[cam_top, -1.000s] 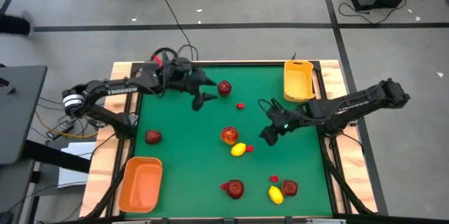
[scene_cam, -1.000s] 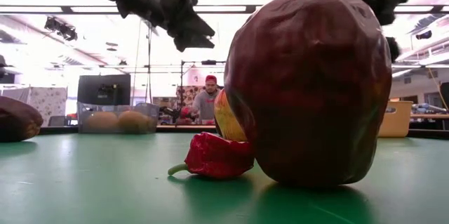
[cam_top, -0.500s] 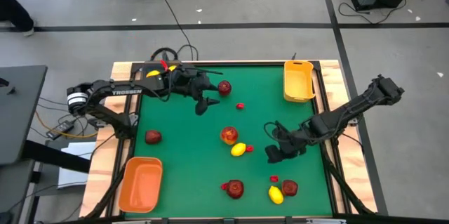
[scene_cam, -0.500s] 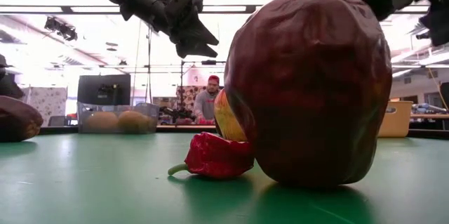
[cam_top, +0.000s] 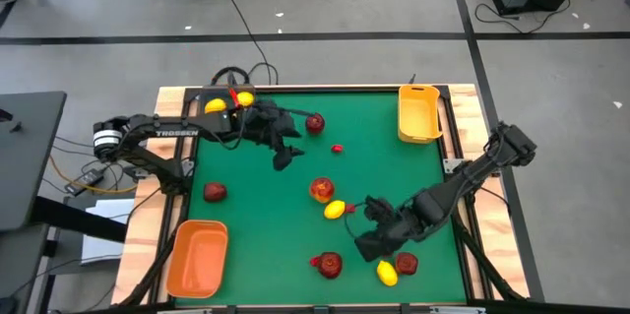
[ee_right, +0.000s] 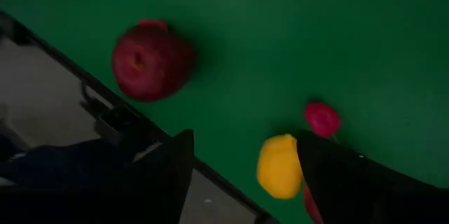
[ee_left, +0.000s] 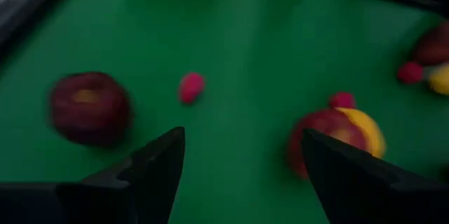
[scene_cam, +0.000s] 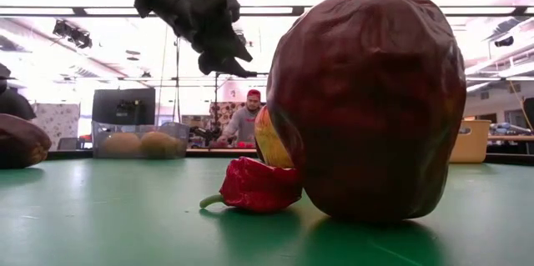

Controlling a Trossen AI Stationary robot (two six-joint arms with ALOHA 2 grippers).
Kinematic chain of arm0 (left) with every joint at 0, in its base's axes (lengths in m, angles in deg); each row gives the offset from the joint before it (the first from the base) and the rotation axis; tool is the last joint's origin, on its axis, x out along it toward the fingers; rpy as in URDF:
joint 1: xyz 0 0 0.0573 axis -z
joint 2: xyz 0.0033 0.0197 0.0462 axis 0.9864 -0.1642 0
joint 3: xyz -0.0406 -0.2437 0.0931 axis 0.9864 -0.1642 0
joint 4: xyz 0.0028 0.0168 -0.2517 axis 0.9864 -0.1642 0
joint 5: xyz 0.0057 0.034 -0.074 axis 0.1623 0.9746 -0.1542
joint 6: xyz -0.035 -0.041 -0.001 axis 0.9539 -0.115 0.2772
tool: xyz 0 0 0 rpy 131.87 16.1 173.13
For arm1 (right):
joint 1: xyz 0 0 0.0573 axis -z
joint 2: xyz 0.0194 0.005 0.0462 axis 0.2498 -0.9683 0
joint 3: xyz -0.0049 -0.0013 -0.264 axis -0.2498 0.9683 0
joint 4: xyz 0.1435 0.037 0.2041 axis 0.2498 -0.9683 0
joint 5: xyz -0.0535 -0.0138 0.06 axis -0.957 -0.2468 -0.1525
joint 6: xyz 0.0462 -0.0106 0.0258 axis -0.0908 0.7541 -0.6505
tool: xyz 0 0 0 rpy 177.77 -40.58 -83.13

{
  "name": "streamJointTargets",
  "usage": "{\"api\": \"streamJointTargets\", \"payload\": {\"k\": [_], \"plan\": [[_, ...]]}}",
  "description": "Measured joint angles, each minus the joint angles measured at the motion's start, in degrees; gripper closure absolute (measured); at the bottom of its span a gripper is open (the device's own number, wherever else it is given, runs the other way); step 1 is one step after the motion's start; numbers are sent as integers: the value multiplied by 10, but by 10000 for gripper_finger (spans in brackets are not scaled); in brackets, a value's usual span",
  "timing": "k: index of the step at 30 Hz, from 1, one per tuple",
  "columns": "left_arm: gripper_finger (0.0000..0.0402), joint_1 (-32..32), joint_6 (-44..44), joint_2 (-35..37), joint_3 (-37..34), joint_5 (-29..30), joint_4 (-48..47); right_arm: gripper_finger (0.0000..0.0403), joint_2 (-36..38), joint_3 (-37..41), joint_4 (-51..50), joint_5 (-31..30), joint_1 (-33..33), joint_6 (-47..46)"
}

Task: Sort produce into baskets
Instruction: Put the top lemon into the gray transparent bin

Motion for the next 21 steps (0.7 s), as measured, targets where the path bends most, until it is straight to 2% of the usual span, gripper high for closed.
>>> {"api": "streamJointTargets", "payload": {"k": [5,12,16,19,21], "plan": [[113,64,47,4,0,-1,15,139,-50,-64,-69,-18,-46,9],[113,174,143,4,0,1,113,140,-124,-108,-71,-9,-88,41],[113,228,195,4,0,38,134,140,-157,-134,-73,-21,-104,75],[113,266,209,4,0,71,126,141,-177,-156,-83,-31,-111,116],[113,289,209,4,0,73,124,142,-187,-167,-82,-54,-115,141]]}}
